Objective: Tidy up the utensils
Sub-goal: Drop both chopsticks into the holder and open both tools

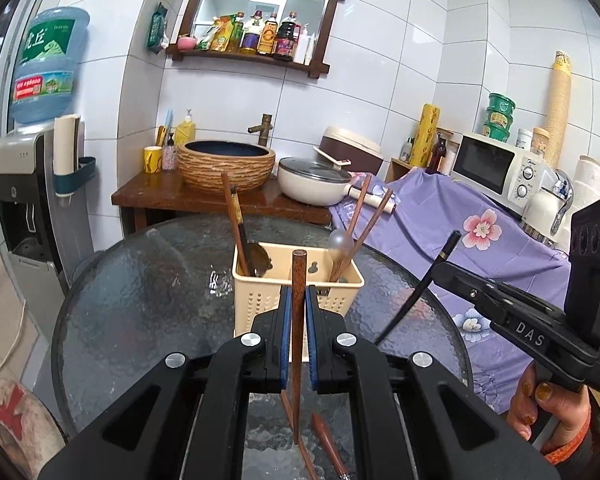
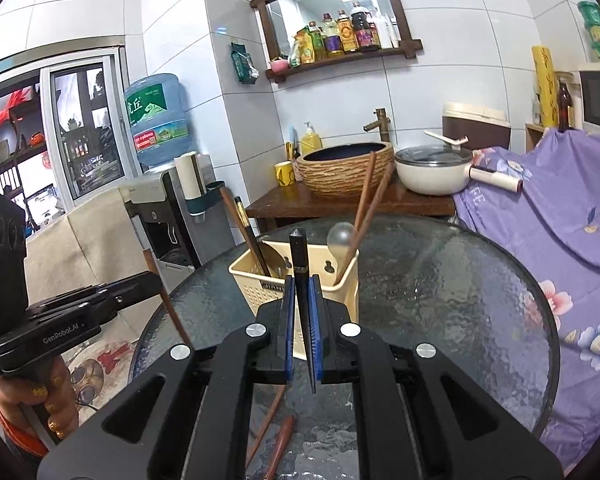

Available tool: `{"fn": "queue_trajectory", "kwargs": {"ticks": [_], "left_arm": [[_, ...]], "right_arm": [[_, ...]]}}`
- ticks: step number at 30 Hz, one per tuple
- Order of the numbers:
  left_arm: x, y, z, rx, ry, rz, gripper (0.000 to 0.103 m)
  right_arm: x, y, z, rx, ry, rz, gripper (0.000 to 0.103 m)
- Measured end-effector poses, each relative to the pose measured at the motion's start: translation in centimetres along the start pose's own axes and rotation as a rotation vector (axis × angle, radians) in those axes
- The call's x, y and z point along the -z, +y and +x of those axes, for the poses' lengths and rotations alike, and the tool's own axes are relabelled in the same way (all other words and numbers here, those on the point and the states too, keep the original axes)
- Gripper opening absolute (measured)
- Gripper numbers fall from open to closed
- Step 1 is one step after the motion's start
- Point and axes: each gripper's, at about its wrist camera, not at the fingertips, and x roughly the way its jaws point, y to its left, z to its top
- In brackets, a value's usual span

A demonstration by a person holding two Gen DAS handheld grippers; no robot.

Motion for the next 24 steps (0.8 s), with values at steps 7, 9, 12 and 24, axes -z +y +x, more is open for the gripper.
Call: {"fn": "queue_trajectory", "kwargs": {"ticks": [7, 9, 12, 24], "left_arm": [[-2.0, 0.0, 0.3, 0.017, -0.012, -0.001, 0.007], [-2.9, -0.1, 0.1, 0.021, -0.023, 0.007, 0.007], [-4.4, -0.5, -0.4, 0.027, -0.043, 0.026, 0.007], [-14.7, -1.3, -1.0, 0.023, -0.12, 0.041, 0.007]], "right_arm": [[-2.0, 0.1, 0.3, -0.041, 0.017, 0.005, 0.008], [-2.6, 0.1, 0.4, -0.055, 0.022, 0.007, 0.008], [-3.9, -0.2, 0.5, -0.089, 0.028, 0.026, 0.008], [-14.2, 1.9, 1.1, -0.112, -0.04, -0.014, 0.004]]}}
